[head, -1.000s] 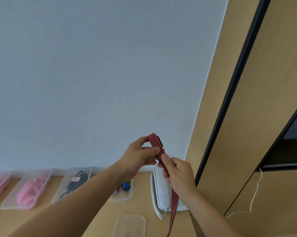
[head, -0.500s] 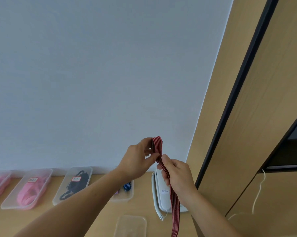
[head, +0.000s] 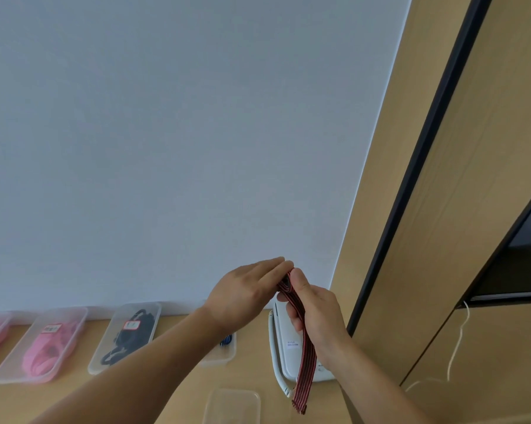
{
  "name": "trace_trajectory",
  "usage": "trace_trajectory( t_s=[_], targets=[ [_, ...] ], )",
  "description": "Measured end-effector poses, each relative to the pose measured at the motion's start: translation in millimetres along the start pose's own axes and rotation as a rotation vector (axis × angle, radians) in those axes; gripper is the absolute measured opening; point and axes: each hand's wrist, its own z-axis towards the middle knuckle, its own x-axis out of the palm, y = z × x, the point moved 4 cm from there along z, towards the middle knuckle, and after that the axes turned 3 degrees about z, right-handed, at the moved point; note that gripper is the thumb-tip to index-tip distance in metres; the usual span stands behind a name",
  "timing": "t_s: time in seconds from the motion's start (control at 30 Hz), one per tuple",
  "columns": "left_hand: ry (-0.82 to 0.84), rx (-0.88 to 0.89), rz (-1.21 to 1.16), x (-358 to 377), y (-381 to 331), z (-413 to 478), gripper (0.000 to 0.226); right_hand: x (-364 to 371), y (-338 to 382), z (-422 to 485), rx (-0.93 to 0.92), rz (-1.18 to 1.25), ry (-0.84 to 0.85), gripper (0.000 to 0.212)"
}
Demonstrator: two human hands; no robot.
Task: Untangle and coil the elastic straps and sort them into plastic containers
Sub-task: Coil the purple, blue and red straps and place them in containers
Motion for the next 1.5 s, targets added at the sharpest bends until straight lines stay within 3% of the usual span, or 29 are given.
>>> trace_trajectory(
  t_s=[0.1,0.2,0.27,0.33,0.43,0.6,0.83,1.0,1.2,1.3,1.4,1.5],
  targets=[
    [0.055,-0.191,-0.166,6,6,-6,0.043,0,0,0,-0.014,0.007,0.001,0.065],
    [0.172,-0.707,-0.616,16,15,-10,0.065,-3,4,0,-0.05,0.024,0.005,0.06],
    [0.234,-1.128,-1.071,23,20,-12,0.061,-5,7,0,-0.081,0.024,0.014,0.054],
    [0.343,-1.318,-1.415,25,13,-9,0.048,-5,9,-1,-0.108,-0.009,0.034,0.049],
    [0.455,-1.154,-1.514,21,1,-1,0.045,-1,8,-3,-0.124,-0.069,0.074,0.047],
    [0.272,-1.153,-1.461,19,7,4,0.036,-3,-2,-1,-0.056,-0.107,0.062,0.045],
    [0.227,-1.018,-1.397,13,13,9,0.033,-6,-7,0,0.012,-0.078,0.028,0.043],
    [0.255,-0.919,-1.036,12,18,2,0.038,-5,-4,-1,0.032,-0.054,0.021,0.042],
    [0.267,-0.6,-0.593,4,9,-4,0.041,-3,4,-3,0.013,-0.012,0.007,0.049],
    [0.172,-0.418,-0.327,-3,4,-2,0.041,-2,5,-4,0.019,0.024,0.012,0.06],
    [0.11,-0.282,-0.207,-3,-1,-1,0.048,0,4,-5,0.021,0.031,0.007,0.069],
    [0.071,-0.254,-0.202,-3,0,-5,0.049,2,2,-6,0.026,0.039,0.021,0.068]
  ],
)
